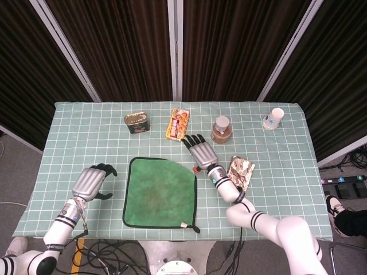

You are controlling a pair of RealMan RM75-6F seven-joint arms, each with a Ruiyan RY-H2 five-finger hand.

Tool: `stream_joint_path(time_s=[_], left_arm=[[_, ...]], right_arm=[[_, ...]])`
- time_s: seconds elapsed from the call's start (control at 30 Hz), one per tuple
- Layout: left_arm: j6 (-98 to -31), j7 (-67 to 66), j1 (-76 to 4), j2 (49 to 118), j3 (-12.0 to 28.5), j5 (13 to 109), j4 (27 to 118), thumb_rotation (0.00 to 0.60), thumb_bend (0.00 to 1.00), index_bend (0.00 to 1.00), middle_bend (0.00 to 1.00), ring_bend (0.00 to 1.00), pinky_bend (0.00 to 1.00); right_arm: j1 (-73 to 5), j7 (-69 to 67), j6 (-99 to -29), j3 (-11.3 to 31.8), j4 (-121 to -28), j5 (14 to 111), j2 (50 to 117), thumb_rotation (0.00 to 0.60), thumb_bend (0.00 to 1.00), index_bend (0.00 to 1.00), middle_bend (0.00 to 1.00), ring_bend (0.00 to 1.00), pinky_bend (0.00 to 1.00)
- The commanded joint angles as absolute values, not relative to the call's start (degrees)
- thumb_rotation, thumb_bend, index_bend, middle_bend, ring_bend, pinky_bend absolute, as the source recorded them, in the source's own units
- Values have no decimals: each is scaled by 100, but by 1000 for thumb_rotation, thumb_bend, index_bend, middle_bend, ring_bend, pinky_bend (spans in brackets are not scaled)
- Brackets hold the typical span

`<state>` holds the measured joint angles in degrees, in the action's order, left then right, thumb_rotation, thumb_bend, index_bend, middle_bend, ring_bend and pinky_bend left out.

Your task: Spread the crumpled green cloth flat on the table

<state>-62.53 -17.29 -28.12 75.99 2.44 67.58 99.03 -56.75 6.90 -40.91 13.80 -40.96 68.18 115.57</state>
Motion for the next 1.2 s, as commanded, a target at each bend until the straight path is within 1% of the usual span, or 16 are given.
stream_joint_path(time_s=[0.03, 0.17, 0.27, 0.37, 0.53, 0.63, 0.77, 0.87, 0.97, 1.07, 1.17, 1.2], left_arm=[[-6251, -1698, -2795, 7587, 247, 6746, 9884, 600, 32, 352, 316, 244, 345], [-6266, -1634, -2767, 7573, 260, 6749, 9868, 600, 32, 352, 316, 245, 344], [-6291, -1592, -2746, 7555, 272, 6766, 9864, 600, 32, 352, 316, 244, 344], [-6295, -1568, -2733, 7555, 272, 6789, 9851, 600, 32, 352, 315, 245, 344], [-6287, -1575, -2738, 7573, 274, 6833, 9867, 600, 32, 352, 316, 245, 344], [-6276, -1588, -2738, 7573, 282, 6814, 9871, 600, 32, 352, 316, 245, 344], [-6268, -1599, -2732, 7569, 292, 6780, 9877, 600, 32, 352, 316, 244, 344], [-6273, -1593, -2722, 7557, 289, 6792, 9890, 600, 32, 352, 316, 245, 344], [-6300, -1573, -2703, 7551, 291, 6810, 9895, 600, 32, 352, 315, 244, 344], [-6292, -1559, -2699, 7546, 286, 6831, 9896, 600, 32, 352, 316, 245, 344], [-6278, -1547, -2702, 7550, 291, 6836, 9893, 600, 32, 352, 315, 245, 345], [-6275, -1544, -2703, 7551, 294, 6836, 9893, 600, 32, 352, 315, 245, 345]], right_arm=[[-5919, 683, -3940, 1463, -3657, 6859, 11915, 600, 0, 55, 0, 0, 0], [-6009, 463, -3976, 1492, -3506, 6968, 12107, 600, 0, 57, 0, 0, 0], [-6001, 86, -4222, 1518, -3705, 7150, 12073, 600, 0, 61, 0, 0, 0], [-5954, -260, -4431, 1513, -4136, 7335, 11914, 600, 0, 68, 0, 0, 0], [-5859, -412, -4737, 1425, -4947, 7613, 11640, 600, 0, 76, 2, 0, 0], [-5822, -288, -4711, 1330, -5346, 7668, 11543, 600, 0, 77, 3, 0, 0], [-5727, 34, -4661, 1124, -5670, 7699, 11505, 600, 0, 76, 3, 0, 0], [-5618, 167, -4697, 1058, -5881, 7672, 11440, 600, 0, 81, 3, 0, 0], [-5524, 54, -4863, 1231, -6140, 7601, 11267, 600, 0, 111, 3, 0, 0], [-5502, 44, -4883, 1455, -6319, 7456, 11002, 600, 0, 149, 13, 0, 0], [-5557, 207, -4651, 1637, -6272, 7154, 10811, 600, 6, 204, 22, 0, 0], [-5592, 277, -4504, 1672, -6227, 7030, 10765, 600, 21, 237, 23, 0, 0]])
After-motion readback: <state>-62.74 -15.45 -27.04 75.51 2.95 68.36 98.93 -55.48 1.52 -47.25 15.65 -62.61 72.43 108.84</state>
